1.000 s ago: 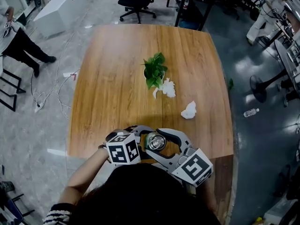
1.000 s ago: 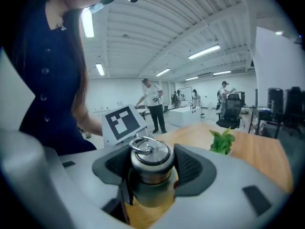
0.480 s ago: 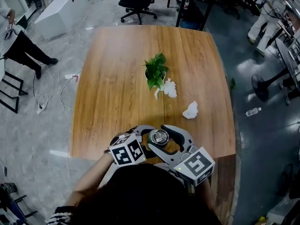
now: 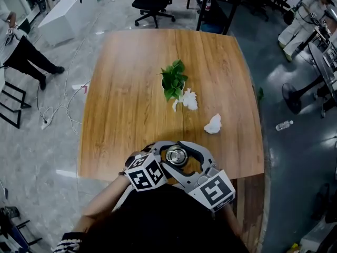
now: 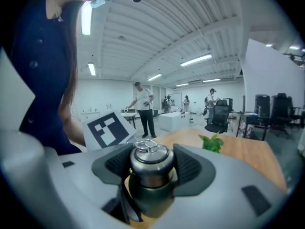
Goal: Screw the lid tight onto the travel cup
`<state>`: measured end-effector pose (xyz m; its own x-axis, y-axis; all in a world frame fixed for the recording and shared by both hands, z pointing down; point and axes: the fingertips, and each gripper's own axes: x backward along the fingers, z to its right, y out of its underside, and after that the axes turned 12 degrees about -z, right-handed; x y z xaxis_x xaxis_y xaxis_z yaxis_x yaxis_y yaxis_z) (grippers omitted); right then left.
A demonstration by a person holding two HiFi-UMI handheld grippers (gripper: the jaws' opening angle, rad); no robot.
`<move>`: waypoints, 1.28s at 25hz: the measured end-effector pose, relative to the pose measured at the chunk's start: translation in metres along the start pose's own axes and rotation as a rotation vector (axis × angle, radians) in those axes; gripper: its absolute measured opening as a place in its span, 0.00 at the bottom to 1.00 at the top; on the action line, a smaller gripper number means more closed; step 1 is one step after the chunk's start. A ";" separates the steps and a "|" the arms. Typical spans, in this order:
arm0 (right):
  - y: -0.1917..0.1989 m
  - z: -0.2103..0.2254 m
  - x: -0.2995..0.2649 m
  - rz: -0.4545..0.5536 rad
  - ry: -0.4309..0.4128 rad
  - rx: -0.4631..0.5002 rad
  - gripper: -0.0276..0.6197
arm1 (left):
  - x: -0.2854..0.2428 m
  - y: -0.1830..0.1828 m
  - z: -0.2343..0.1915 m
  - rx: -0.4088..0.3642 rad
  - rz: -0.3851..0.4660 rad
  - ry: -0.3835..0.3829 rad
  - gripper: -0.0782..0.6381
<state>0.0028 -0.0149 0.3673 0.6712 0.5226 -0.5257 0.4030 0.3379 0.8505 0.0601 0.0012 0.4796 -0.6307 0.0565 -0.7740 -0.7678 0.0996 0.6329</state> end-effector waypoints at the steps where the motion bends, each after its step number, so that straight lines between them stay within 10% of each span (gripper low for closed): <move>1: -0.001 0.002 0.001 0.009 0.010 -0.006 0.45 | 0.000 -0.001 -0.002 0.010 0.001 -0.013 0.65; 19: -0.002 0.010 0.004 0.016 0.030 -0.066 0.45 | 0.005 0.019 -0.033 0.215 0.056 -0.172 0.65; 28: 0.028 0.074 0.042 -0.012 0.298 -0.239 0.43 | 0.048 0.025 -0.063 0.278 0.087 -0.316 0.65; 32: 0.048 0.095 0.053 -0.006 0.388 -0.369 0.17 | 0.064 0.029 -0.067 0.299 0.089 -0.359 0.65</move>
<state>0.1170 -0.0453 0.3813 0.3619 0.7472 -0.5574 0.1141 0.5579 0.8220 -0.0100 -0.0592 0.4498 -0.5731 0.4119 -0.7084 -0.6137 0.3572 0.7041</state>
